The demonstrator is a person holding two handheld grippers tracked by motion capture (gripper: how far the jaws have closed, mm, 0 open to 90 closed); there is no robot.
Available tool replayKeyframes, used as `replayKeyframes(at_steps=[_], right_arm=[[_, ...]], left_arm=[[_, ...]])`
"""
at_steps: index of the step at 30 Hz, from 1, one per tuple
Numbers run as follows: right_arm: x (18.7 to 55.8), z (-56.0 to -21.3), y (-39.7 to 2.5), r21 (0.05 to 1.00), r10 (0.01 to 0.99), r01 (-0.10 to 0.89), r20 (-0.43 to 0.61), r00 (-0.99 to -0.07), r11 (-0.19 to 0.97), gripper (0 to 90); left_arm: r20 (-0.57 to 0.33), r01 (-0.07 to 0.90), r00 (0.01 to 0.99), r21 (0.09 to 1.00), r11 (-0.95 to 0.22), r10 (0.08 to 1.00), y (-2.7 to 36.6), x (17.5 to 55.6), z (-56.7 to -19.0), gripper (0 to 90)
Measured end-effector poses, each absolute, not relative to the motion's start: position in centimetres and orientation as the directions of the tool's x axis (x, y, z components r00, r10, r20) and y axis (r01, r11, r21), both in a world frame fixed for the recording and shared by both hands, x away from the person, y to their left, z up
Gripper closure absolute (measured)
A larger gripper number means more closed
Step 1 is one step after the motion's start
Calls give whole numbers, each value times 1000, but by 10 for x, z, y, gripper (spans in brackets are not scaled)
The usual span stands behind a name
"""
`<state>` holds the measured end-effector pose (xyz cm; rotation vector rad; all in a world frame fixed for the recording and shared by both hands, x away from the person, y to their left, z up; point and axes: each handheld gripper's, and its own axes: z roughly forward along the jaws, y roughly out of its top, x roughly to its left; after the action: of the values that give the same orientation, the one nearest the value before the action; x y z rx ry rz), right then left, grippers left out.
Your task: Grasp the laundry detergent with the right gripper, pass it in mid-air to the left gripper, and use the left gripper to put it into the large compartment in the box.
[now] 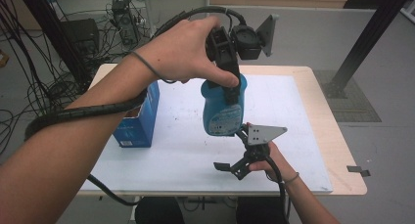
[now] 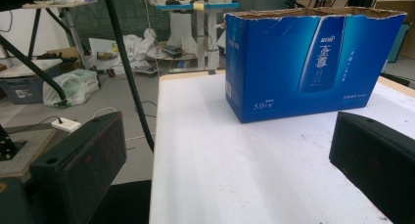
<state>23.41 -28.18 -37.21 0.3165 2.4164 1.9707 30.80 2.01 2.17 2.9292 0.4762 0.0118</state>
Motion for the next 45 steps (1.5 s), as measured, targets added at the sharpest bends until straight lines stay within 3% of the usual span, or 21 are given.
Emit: replayKeyframes(at_steps=[3,4,5,10,16,39,45], right_arm=[[234,-371,-281,969,160,155,125,-979,193,7],[234,-370,-281,969,159,154,124,-979,193,7],[234,-370,-281,969,159,154,124,-980,192,7],[233,-369,-281,969,162,156,125,-979,194,7],[233,-368,-282,969,167,154,123,-978,194,7],[233,-362,-285,970,175,149,115,-978,193,8],[232,-359,-287,969,178,142,107,-978,200,9]], left_arm=[[-16,366,929,166,-916,369,22,312,22,378],[-25,434,899,168,-885,436,27,319,23,377],[-25,434,899,168,-885,436,27,319,23,377],[-33,608,791,147,-780,610,41,337,24,378],[-62,707,706,128,-696,705,54,353,24,377],[-6,902,419,111,-416,908,101,397,25,378],[-13,940,327,106,-324,945,131,408,25,378]])
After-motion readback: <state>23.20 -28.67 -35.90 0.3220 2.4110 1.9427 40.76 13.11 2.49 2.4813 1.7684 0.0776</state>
